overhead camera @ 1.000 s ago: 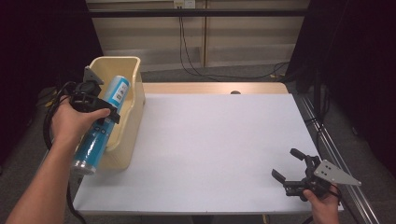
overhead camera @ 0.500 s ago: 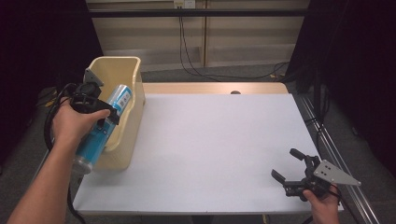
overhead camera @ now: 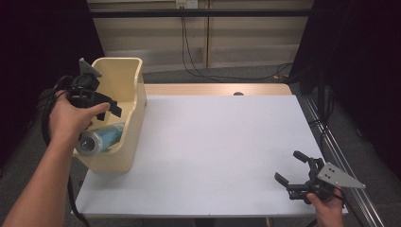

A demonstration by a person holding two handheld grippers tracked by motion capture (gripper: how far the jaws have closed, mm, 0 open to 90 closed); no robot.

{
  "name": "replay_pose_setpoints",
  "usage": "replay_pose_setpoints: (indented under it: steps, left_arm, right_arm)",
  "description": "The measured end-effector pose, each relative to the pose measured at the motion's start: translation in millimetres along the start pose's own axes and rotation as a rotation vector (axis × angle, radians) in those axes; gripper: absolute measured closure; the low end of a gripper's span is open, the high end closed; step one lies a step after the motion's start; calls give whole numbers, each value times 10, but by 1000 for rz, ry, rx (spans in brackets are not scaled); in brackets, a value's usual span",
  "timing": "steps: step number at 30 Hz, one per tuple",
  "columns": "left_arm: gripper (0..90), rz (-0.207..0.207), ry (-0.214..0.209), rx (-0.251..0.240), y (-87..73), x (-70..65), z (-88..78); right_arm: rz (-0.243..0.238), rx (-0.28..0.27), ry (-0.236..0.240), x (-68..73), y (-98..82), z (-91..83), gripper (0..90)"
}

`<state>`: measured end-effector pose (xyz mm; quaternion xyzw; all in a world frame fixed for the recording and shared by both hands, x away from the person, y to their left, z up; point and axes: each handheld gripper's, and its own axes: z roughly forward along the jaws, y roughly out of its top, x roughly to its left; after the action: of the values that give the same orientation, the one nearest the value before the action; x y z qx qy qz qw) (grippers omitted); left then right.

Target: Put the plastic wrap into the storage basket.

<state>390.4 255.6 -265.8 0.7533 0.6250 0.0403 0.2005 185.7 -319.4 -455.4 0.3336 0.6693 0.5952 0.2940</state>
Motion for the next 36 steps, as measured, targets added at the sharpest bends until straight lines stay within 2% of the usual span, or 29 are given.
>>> replay_pose_setpoints:
  steps: [1,3,8,18,27,36]
  left_arm:
    - [327,-3,-4,-10,0,-12,-2]
    - [304,18,16,-20,7,-38,-36]
    - [266,39,3,-26,19,-100,-98]
    - [216,84,-35,-57,25,-378,-185]
    - [181,140,-65,-32,41,-660,-99]
    - [155,171,-101,-7,15,-914,53]
  right_arm:
    - [0,0,-1,-3,-1,0,0]
    - [3,-1,-2,-9,-2,-1,0]
    - [3,-1,-4,-9,4,2,0]
    - [5,-5,-8,-12,7,-13,0]
    - [5,-3,-4,-8,7,3,0]
    - [-1,-3,2,-3,11,23,0]
